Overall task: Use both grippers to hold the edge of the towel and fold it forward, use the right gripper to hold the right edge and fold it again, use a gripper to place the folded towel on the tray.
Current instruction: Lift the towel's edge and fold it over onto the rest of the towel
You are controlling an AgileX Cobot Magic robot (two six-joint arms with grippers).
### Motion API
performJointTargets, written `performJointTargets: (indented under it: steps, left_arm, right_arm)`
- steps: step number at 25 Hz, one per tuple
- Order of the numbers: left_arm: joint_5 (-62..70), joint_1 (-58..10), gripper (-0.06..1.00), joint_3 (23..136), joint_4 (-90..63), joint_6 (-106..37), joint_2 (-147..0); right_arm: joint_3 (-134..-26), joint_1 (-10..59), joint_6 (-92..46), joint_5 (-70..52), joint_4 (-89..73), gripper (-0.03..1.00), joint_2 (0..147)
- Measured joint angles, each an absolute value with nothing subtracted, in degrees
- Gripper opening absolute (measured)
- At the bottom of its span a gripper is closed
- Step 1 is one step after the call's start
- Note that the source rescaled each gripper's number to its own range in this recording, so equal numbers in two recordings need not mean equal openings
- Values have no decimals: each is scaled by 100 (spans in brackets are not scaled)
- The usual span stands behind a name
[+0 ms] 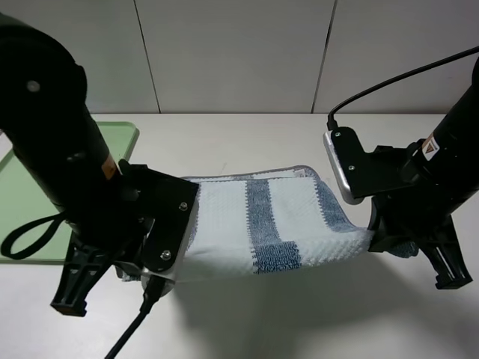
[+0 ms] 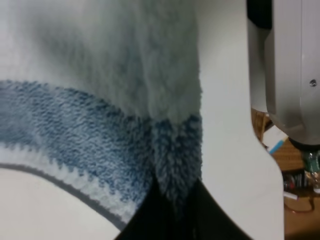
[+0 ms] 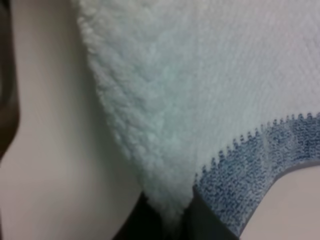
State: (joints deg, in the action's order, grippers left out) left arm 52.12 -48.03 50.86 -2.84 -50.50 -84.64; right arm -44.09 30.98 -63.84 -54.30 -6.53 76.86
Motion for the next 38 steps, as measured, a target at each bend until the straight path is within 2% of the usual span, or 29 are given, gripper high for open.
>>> performJointTargets:
  steps: [8,20,38]
  left_arm:
    - [5273,-4803,0,5086,-183,-4985,-7958]
    - [4268,-4647,0,5086,825,-4469,-7958]
    - [3224,-4249,0,5086,1255,-4132,-9359]
  right_arm:
    - [-4437,3098,-6376,-5526,-598,0,7440]
    - [-4491,3098,-6315,-4483,0,0,7527]
    - [-4525,3098,-6309,-3587,455,0,8415]
